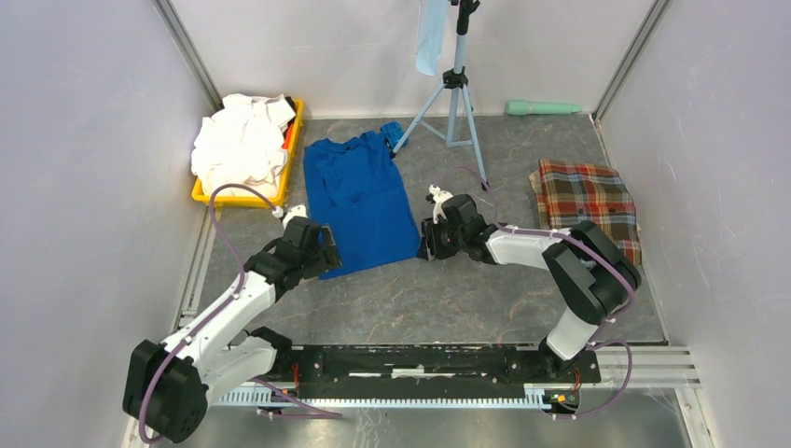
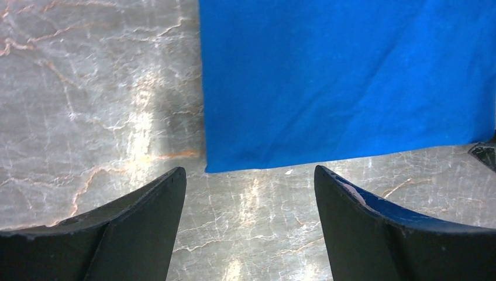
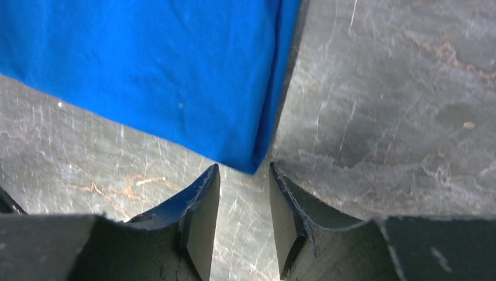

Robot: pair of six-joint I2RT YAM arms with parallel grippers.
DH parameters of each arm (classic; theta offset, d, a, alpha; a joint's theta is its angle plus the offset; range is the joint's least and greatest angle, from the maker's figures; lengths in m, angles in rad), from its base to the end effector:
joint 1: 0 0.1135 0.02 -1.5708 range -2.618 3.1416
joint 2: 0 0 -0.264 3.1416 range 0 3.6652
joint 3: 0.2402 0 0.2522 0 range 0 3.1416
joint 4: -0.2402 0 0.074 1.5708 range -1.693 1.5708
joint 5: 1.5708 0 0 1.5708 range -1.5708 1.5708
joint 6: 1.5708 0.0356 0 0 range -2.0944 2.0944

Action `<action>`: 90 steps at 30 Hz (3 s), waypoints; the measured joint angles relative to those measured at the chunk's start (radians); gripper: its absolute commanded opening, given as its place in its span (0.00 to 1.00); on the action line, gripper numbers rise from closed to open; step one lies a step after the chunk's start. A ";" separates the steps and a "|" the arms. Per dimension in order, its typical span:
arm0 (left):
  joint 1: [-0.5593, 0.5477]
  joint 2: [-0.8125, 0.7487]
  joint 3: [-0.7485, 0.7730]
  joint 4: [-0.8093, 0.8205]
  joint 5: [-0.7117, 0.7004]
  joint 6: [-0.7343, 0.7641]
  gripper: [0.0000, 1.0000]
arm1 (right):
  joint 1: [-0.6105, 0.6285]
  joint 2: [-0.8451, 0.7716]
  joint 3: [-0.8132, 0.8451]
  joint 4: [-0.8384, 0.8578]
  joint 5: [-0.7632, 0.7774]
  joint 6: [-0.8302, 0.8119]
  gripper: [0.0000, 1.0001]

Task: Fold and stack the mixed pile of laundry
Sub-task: Fold the T-shirt.

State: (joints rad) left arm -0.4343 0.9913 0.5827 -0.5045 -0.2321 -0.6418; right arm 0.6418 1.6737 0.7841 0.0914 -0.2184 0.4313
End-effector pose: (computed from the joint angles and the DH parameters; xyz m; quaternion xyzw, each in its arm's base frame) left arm 0.1762 -0.0727 0.2061 -0.1345 0.9311 -0.0703 0.3316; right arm 0.2548 0.2001 0.1457 -0.1376 0.9114 0.2782 0.2703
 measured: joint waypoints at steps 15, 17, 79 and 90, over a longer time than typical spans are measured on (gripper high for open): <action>0.001 -0.050 -0.081 -0.037 -0.035 -0.086 0.75 | -0.021 0.077 0.051 0.048 -0.024 0.031 0.16; 0.001 -0.050 -0.090 -0.035 -0.032 -0.099 0.71 | -0.021 0.077 0.050 0.045 -0.024 0.032 0.12; -0.002 -0.185 -0.250 0.154 0.143 -0.219 0.02 | -0.029 -0.034 -0.139 0.161 -0.073 0.054 0.00; -0.162 -0.294 -0.240 -0.027 0.271 -0.267 0.02 | -0.014 -0.300 -0.345 0.079 -0.106 0.115 0.00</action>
State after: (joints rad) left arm -0.5961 0.6975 0.3431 -0.5320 0.0391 -0.9089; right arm 0.6277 1.3739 0.4389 0.1703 -0.3248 0.5465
